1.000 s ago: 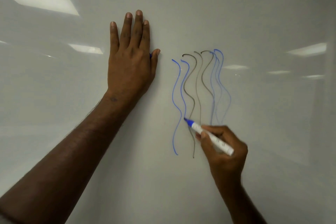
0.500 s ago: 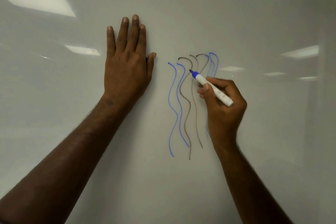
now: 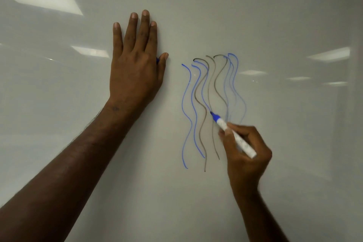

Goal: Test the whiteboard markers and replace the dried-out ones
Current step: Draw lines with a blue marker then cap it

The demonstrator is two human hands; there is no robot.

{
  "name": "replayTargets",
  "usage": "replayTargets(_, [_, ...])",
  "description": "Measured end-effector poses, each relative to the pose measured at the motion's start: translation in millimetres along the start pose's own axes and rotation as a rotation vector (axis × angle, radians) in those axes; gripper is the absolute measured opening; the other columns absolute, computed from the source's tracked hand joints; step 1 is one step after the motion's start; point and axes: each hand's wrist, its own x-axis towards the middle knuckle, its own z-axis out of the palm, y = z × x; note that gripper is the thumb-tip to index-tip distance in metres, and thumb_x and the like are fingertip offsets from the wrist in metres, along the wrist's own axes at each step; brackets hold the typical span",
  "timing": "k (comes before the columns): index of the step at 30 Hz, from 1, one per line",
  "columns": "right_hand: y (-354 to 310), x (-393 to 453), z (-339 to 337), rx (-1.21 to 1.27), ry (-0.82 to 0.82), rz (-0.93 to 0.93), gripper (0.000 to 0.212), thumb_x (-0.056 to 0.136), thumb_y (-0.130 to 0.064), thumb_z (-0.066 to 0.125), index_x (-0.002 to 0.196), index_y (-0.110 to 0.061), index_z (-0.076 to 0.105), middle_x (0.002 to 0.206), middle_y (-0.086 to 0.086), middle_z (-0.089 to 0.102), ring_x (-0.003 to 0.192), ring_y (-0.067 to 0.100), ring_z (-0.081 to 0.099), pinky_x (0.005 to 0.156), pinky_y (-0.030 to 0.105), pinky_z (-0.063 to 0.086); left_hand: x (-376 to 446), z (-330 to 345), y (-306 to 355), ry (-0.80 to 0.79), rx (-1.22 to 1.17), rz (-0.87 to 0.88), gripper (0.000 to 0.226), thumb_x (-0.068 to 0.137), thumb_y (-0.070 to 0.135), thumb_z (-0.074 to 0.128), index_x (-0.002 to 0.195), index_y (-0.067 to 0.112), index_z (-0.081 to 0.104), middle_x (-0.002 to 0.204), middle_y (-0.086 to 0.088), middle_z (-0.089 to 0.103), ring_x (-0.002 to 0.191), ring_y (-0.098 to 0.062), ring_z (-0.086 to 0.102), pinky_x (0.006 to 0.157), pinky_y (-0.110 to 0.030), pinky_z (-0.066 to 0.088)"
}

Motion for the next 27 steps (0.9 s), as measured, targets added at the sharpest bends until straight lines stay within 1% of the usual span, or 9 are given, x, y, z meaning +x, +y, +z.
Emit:
replayTargets(6, [10.6, -63.8, -47.0, -0.181, -0.071, -0.015, 0.012, 0.082, -0.017, 0.072, 0.093, -0.011, 0.071, 0.084, -0.004, 0.074, 0.073, 0.007, 0.072, 0.061, 0.029, 0.058, -1.0, 0.5, -0.1, -0.008, 0.012, -0.006, 0.063, 0.108, 0.042, 0.022, 0.157, 0.003, 0.016, 0.166, -0.016, 0.010, 0.155, -0.033, 0.006, 0.123, -0.056, 0.007])
replayTargets(10, [-1.7, -65.5, -57.4, -0.026, -0.051, 0.192, 0.011, 0.083, -0.012, 0.071, 0.093, -0.016, 0.069, 0.084, -0.003, 0.076, 0.076, 0.018, 0.075, 0.067, 0.040, 0.062, -2.3, -5.8, 2.8, -0.049, 0.000, -0.014, 0.064, 0.108, 0.044, 0.019, 0.158, 0.005, 0.015, 0.167, -0.016, 0.009, 0.155, -0.032, 0.005, 0.124, -0.055, 0.006])
replayTargets(13, [-23.4, -49.9, -52.8, 0.119, 0.007, 0.223, 0.014, 0.086, -0.019, 0.067, 0.098, -0.011, 0.067, 0.087, 0.015, 0.074, 0.076, 0.027, 0.075, 0.070, 0.038, 0.061, -1.6, -10.9, 2.0, -0.079, -0.029, -0.043, 0.065, 0.107, 0.049, 0.017, 0.158, 0.008, 0.017, 0.167, -0.014, 0.009, 0.155, -0.031, 0.005, 0.124, -0.054, 0.005])
replayTargets(15, [-38.3, -36.7, -49.4, 0.192, 0.044, 0.236, 0.022, 0.087, -0.019, 0.065, 0.101, -0.003, 0.063, 0.087, 0.024, 0.070, 0.074, 0.031, 0.074, 0.068, 0.035, 0.061, -1.7, -15.7, 1.8, -0.016, -0.154, -0.042, 0.062, 0.108, 0.050, 0.022, 0.154, 0.011, 0.033, 0.166, -0.013, 0.018, 0.154, -0.031, 0.011, 0.125, -0.050, 0.012])
replayTargets(17, [-51.5, -29.0, -48.7, 0.224, 0.051, 0.252, 0.022, 0.088, -0.019, 0.064, 0.101, -0.002, 0.062, 0.083, 0.021, 0.070, 0.072, 0.031, 0.073, 0.067, 0.036, 0.060, -6.3, -22.9, 1.2, 0.125, -0.423, -0.051, 0.050, 0.108, 0.045, 0.035, 0.138, 0.011, 0.055, 0.160, -0.012, 0.035, 0.151, -0.032, 0.023, 0.122, -0.040, 0.026])
replayTargets(19, [-62.3, -25.9, -52.0, 0.242, 0.045, 0.286, 0.016, 0.089, -0.016, 0.064, 0.098, -0.004, 0.063, 0.081, 0.014, 0.072, 0.070, 0.031, 0.072, 0.065, 0.037, 0.060, -21.0, -36.5, 4.4, 0.213, -0.757, -0.120, 0.042, 0.107, 0.035, 0.039, 0.125, 0.006, 0.065, 0.148, -0.012, 0.051, 0.144, -0.031, 0.040, 0.116, -0.042, 0.036])
replayTargets(22, [-74.8, -29.6, -59.0, 0.336, 0.012, 0.386, 0.011, 0.087, -0.008, 0.062, 0.097, -0.007, 0.065, 0.082, 0.016, 0.074, 0.068, 0.035, 0.072, 0.063, 0.037, 0.060, -70.5, -67.8, 32.0, 0.152, -1.365, -0.434, 0.051, 0.107, 0.033, 0.029, 0.119, -0.002, 0.065, 0.132, -0.016, 0.064, 0.127, -0.029, 0.059, 0.102, -0.056, 0.049])
replayTargets(24, [-84.9, -39.9, -62.2, 0.409, -0.060, 0.461, 0.015, 0.084, -0.007, 0.062, 0.097, -0.008, 0.068, 0.081, 0.019, 0.074, 0.069, 0.038, 0.072, 0.063, 0.037, 0.060, -115.9, -88.2, 57.1, 0.064, -1.684, -0.743, 0.060, 0.107, 0.041, 0.023, 0.117, -0.001, 0.065, 0.130, -0.021, 0.065, 0.126, -0.032, 0.060, 0.102, -0.056, 0.049])
replayTargets(27, [-98.3, -67.8, -67.9, 0.427, -0.207, 0.482, 0.016, 0.075, -0.016, 0.074, 0.091, -0.014, 0.074, 0.079, 0.016, 0.076, 0.070, 0.036, 0.074, 0.063, 0.039, 0.061, -180.4, -107.8, 93.0, -0.083, -1.979, -1.228, 0.068, 0.101, 0.055, 0.024, 0.124, 0.002, 0.060, 0.131, -0.018, 0.065, 0.128, -0.032, 0.058, 0.108, -0.054, 0.045])
